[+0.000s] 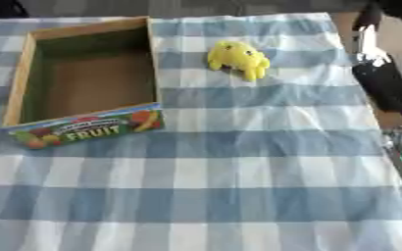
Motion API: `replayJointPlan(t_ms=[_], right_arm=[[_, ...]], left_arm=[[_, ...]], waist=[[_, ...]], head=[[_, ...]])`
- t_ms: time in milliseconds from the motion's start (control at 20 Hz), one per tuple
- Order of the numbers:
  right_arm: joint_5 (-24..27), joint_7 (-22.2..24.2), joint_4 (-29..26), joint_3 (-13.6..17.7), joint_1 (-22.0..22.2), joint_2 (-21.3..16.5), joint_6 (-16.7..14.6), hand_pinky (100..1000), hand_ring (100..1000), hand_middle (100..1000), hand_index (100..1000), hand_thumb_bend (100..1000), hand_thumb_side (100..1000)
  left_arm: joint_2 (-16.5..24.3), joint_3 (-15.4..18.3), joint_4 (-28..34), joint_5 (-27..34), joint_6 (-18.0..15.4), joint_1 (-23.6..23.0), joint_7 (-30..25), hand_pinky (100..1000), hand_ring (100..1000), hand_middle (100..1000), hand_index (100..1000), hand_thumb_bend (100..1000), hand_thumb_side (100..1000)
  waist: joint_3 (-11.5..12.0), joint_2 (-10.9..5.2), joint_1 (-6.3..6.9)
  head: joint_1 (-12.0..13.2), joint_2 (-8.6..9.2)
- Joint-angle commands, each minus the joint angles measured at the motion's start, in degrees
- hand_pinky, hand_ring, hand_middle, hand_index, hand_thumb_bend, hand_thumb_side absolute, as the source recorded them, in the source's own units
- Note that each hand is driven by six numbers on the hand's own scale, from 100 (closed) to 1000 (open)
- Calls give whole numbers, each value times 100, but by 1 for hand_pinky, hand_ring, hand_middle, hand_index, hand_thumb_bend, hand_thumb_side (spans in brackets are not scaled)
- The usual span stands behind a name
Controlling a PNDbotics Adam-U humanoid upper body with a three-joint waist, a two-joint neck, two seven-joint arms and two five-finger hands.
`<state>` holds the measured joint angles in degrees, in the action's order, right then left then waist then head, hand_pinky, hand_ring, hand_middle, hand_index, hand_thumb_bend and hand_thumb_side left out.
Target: Pick up objects on the table and place them in the box.
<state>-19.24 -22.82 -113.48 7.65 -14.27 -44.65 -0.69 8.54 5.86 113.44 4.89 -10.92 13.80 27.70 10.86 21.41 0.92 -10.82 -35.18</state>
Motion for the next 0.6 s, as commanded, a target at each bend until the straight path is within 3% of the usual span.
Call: replayJointPlan(t_ms=[50,300,600], right_arm=[[-266,329,-111,-59,-167,-743,386,782,742,683,859,100,814],[-514,999,-111,-160,-454,-1448,841,790,765,721,885,100,901],[-928,2205,-100,-551,-801,-2036,1218,803,785,726,894,100,955]], left_arm=[[116,-16,115,6,14,8,-32,683,614,611,894,100,708],[131,-29,115,5,28,9,-52,683,614,612,894,100,707],[144,-70,115,17,53,27,-102,683,614,612,894,100,706]], waist=[[26,-129,-14],[79,-134,-15],[142,-140,-31]], head=[[-18,12],[-30,14],[-88,55]])
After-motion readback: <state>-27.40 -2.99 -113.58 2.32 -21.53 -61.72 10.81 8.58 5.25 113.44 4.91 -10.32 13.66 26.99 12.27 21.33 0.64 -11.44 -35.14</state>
